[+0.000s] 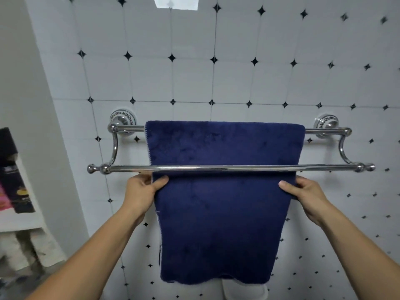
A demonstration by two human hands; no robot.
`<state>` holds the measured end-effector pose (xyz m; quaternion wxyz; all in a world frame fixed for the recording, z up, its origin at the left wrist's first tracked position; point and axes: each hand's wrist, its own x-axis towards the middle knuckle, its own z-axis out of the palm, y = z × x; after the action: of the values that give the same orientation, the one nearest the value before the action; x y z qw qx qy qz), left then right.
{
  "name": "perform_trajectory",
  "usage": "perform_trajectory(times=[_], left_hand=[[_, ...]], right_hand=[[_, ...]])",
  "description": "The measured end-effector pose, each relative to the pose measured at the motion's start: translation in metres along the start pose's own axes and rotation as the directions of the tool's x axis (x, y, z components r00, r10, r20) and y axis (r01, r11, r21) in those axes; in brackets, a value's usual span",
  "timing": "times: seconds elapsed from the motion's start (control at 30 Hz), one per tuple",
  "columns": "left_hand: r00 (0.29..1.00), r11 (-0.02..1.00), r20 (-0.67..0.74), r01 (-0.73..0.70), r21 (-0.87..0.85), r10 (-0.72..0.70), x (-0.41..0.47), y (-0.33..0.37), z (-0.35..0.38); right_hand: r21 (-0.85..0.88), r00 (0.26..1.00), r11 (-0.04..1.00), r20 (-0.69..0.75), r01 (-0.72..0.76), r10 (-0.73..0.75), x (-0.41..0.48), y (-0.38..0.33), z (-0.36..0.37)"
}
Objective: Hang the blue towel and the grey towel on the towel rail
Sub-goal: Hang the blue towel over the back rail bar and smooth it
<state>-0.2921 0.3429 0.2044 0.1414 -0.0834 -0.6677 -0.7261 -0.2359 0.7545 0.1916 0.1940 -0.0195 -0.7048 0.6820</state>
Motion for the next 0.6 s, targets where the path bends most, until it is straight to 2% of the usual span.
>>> perform_trajectory(times=[0.07,0.13,0.2,0.27,0.33,0.47,0.6], left_hand=[[0.998,0.998,0.009,-0.056,0.006,0.056,0.006,0.003,-0.007],[0.976,0.987,0.145,-0.160,-0.020,0.162,0.014,0.012,-0.012],[0.947,0.976,0.241,-0.218,-0.013,0.215,0.020,0.022,-0.011],[0.969,0.986,0.184,-0.164,-0.012,0.163,0.022,0.025,-0.005],[0.990,0.995,0.105,-0.095,-0.008,0.095,0.023,0.022,-0.001],[0.991,0.993,0.080,-0.113,0.032,0.111,0.018,0.019,0.005],[0.990,0.991,0.036,-0.134,-0.023,0.135,0.012,0.013,0.002]], right_hand=[[0.058,0.997,0.996,0.045,0.067,-0.070,0.008,-0.009,0.006],[0.176,0.984,0.977,0.110,0.119,-0.140,0.018,-0.021,0.010],[0.255,0.978,0.963,0.165,0.082,-0.127,0.025,-0.031,0.014],[0.277,0.981,0.959,0.166,0.050,-0.099,0.029,-0.034,0.017],[0.255,0.995,0.966,0.075,0.042,-0.063,0.033,-0.033,0.017],[0.228,0.997,0.973,-0.072,0.036,-0.020,0.043,-0.033,0.015],[0.283,0.997,0.957,-0.024,0.071,-0.066,0.035,-0.021,0.032]])
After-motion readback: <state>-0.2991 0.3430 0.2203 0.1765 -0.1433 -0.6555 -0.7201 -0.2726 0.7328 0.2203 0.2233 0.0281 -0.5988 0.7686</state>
